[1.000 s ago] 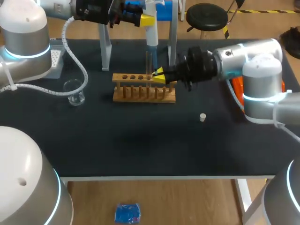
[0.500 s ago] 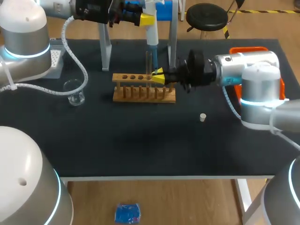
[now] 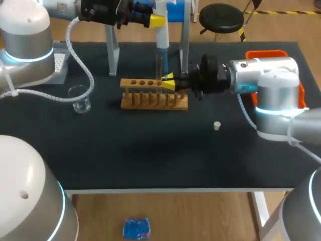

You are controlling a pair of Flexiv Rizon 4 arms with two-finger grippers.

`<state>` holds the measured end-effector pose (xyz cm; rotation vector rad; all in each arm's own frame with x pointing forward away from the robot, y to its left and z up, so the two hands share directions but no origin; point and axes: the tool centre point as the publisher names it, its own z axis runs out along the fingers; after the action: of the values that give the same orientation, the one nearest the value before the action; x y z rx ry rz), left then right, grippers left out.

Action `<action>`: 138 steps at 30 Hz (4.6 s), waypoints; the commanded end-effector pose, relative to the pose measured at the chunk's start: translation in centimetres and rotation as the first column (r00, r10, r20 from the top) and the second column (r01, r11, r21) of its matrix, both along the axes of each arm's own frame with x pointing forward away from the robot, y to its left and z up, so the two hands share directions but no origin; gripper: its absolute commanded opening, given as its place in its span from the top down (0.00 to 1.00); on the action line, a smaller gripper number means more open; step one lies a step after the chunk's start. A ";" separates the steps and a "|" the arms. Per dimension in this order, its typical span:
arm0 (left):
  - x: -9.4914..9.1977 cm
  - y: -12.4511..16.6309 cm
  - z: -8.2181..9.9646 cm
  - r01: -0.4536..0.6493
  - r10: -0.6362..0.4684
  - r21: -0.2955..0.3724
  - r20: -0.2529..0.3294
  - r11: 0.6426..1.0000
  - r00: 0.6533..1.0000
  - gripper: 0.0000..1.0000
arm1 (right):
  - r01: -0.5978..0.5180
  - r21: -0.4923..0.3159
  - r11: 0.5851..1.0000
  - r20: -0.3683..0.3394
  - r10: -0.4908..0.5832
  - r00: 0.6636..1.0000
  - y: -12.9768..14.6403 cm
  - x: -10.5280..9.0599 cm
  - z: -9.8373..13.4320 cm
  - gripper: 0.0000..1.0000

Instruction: Invert the test tube, pick up the pipette, mount the tip to pipette, aspirate from beaker and dispense into the tube, eject the tip, return the pipette, and cap with the stopper.

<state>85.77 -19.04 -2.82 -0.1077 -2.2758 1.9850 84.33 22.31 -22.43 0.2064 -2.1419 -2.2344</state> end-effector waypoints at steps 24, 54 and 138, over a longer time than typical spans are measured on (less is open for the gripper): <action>0.1 0.0 -0.6 0.002 -0.002 0.002 0.000 1.000 1.000 1.00 | 0.037 -0.039 0.999 -0.091 -0.040 0.995 -0.2 -0.1 2.8 1.00; 0.1 0.0 -0.6 0.002 -0.002 0.002 0.000 1.000 1.000 1.00 | 0.032 -0.045 0.998 -0.045 -0.034 0.998 -2.1 0.0 3.6 0.00; 6.5 26.9 -9.2 -0.059 0.054 0.069 0.074 0.996 0.996 1.00 | 0.030 -0.256 0.966 0.095 -0.006 0.995 -8.6 -0.4 -3.6 0.00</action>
<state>92.13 7.44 -12.08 -0.1035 -2.4213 1.9574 83.90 13.74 -26.10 0.2851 -2.4610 -1.9669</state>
